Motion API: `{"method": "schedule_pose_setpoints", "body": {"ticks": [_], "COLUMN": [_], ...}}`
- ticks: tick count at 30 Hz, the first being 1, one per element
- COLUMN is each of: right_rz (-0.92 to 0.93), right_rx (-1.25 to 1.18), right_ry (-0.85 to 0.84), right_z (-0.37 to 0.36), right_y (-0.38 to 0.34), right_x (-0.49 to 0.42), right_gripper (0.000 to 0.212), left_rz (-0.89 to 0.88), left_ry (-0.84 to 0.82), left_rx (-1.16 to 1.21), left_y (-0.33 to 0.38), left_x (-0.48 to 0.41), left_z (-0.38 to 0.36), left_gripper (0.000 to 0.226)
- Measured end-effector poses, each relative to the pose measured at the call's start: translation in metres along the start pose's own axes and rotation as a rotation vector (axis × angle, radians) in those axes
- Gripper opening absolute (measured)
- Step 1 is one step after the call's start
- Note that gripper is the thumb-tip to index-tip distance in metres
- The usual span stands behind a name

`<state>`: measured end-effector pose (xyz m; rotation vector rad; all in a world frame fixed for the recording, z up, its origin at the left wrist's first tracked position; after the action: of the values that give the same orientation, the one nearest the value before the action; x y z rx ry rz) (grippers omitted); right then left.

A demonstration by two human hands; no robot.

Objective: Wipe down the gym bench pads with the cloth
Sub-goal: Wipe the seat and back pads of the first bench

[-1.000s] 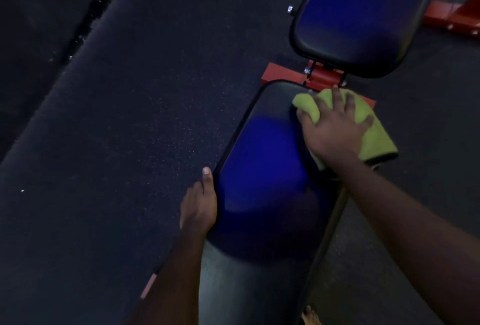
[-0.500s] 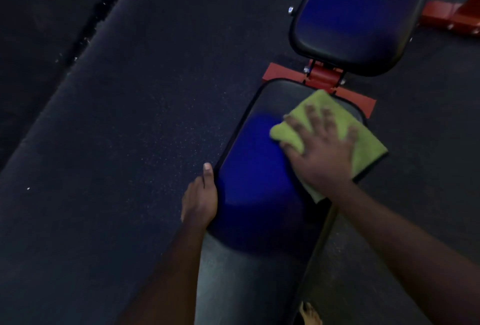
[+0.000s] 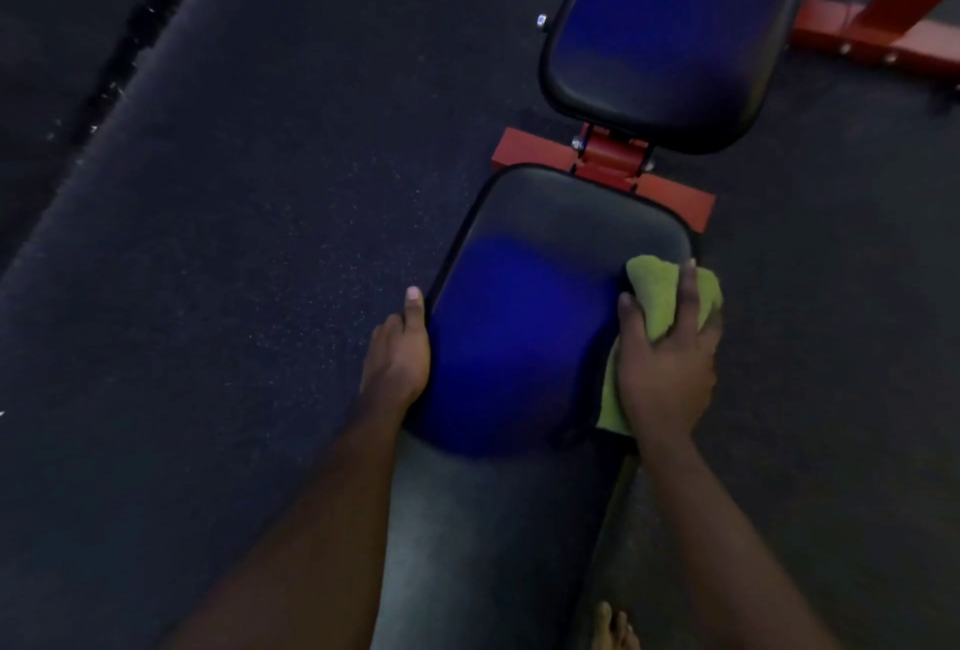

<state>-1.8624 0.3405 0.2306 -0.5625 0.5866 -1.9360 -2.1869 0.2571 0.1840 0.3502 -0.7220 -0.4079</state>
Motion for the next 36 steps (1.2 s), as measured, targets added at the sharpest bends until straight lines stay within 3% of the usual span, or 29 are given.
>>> {"method": "schedule_pose_setpoints", "body": {"ticks": [4, 8, 10, 14, 21, 24, 27, 29, 34, 36], "right_rz": [-0.166, -0.171, -0.038, 0.523, 0.792, 1.027, 1.167, 1.148, 0.774, 0.842], "right_rx": [0.065, 0.147, 0.237, 0.453, 0.569, 0.626, 0.519, 0.438, 0.489, 0.604], "right_ry": [0.018, -0.06, -0.092, -0.118, -0.425, -0.614, -0.573, -0.498, -0.558, -0.598], "right_z": [-0.01, -0.023, -0.03, -0.057, -0.159, -0.196, -0.172, -0.147, -0.165, -0.186], "right_y": [0.0, -0.023, -0.044, -0.101, -0.203, -0.232, -0.221, -0.202, -0.205, -0.22], "right_x": [-0.058, -0.124, -0.129, -0.071, -0.071, -0.044, -0.035, -0.049, -0.101, -0.089], "right_gripper": [0.072, 0.064, 0.061, 0.064, 0.067, 0.065, 0.066, 0.066, 0.064, 0.062], "left_rz": [-0.021, -0.047, -0.068, -0.093, -0.1, -0.097, -0.101, -0.114, -0.104, -0.116], "left_ry": [0.029, 0.017, 0.023, 0.03, 0.038, 0.04, 0.054, 0.065, 0.099, 0.139], "left_rx": [-0.005, -0.025, -0.019, -0.033, -0.004, 0.014, 0.001, -0.011, -0.048, -0.073], "left_y": [-0.001, -0.001, 0.0, 0.002, 0.003, 0.001, 0.002, 0.003, 0.006, 0.005], "left_x": [-0.003, -0.006, -0.005, -0.004, -0.004, -0.005, -0.006, -0.006, -0.005, -0.002], "left_z": [-0.001, -0.004, -0.004, -0.003, -0.002, -0.003, -0.002, -0.002, 0.003, 0.007], "left_gripper": [0.089, 0.083, 0.08, 0.065, 0.063, 0.068, 0.071, 0.07, 0.058, 0.058]}}
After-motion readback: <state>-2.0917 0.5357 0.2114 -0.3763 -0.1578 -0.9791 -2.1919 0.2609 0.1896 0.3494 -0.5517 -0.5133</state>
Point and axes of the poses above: each hand's wrist, its own x-axis away from the middle knuckle, its own z-axis out of the back of the hand, y = z × x, the point moved 9 cm from there along -x, towards the middle knuckle, and after that the axes turned 6 degrees about y, right-handed, at the moved point
